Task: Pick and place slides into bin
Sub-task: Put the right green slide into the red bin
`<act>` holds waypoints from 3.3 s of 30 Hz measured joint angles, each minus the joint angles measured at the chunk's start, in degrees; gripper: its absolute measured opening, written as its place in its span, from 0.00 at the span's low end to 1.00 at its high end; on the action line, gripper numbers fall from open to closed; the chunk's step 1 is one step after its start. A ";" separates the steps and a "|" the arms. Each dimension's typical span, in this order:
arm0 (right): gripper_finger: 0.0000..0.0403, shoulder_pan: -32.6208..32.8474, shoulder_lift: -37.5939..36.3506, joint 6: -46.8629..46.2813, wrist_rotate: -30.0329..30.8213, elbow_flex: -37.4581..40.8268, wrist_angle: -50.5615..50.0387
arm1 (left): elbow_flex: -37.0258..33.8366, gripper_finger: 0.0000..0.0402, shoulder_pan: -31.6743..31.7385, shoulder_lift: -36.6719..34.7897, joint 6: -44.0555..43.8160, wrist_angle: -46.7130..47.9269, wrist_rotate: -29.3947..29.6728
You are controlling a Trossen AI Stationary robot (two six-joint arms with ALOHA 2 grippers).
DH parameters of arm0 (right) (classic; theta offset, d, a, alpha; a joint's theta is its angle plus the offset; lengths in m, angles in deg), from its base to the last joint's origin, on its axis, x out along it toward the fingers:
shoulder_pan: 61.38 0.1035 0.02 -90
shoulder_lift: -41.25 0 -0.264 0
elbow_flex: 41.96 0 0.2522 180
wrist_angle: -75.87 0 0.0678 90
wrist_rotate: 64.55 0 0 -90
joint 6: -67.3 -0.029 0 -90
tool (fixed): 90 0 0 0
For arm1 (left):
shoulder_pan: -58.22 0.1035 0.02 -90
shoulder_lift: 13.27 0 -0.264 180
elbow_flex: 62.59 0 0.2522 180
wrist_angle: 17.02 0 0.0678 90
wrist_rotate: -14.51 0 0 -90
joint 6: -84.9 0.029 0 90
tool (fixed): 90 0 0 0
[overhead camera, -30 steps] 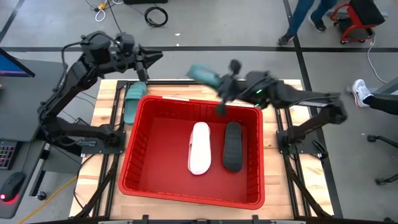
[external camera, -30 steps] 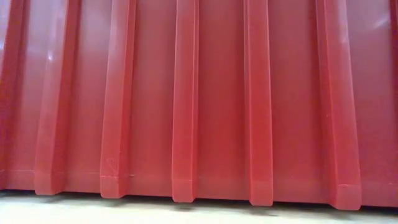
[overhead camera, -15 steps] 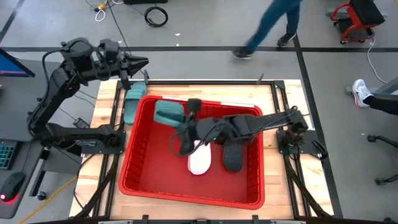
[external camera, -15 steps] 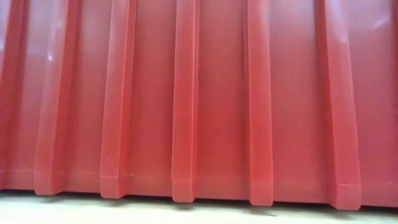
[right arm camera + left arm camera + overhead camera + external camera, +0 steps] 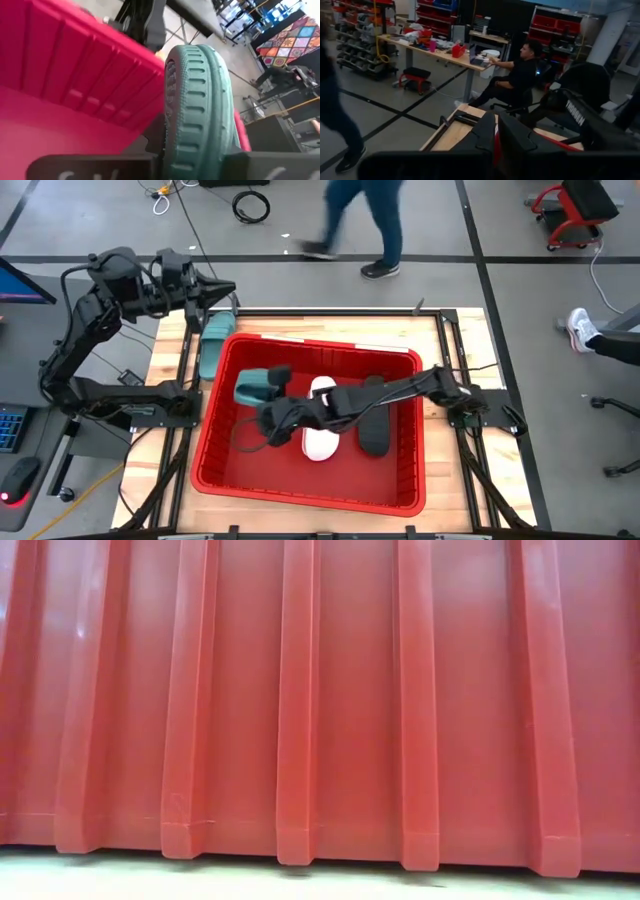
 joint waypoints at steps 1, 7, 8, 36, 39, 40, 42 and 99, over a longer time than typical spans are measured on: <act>0.12 -0.16 0.91 -0.01 0.17 0.00 0.27 | 0.00 0.06 -0.35 0.00 -0.04 -0.05 0.04; 0.12 -0.74 6.41 0.48 1.59 0.02 2.28 | 0.00 0.03 -1.98 0.08 -0.02 0.01 0.02; 0.12 -0.97 7.16 0.41 1.82 0.02 2.21 | 0.00 0.03 -2.15 0.14 -0.02 0.05 0.03; 0.63 -4.08 13.19 -19.91 -27.94 0.04 -0.33 | 0.00 0.04 -2.72 0.15 1.58 6.09 2.47; 0.72 -5.08 13.19 -23.42 -31.77 0.04 -0.29 | 0.00 0.06 -2.72 0.17 1.57 10.07 4.19; 0.75 -5.35 13.19 -24.61 -32.93 0.04 -0.26 | 0.00 0.06 -2.70 0.17 1.58 10.99 4.38; 0.80 -5.97 13.19 -27.09 -36.37 0.04 -0.24 | 0.00 0.06 -2.70 0.17 1.54 12.20 4.39; 0.78 -8.91 6.91 -14.45 -24.93 5.70 -14.71 | 0.00 0.06 -6.46 0.92 2.06 10.30 4.54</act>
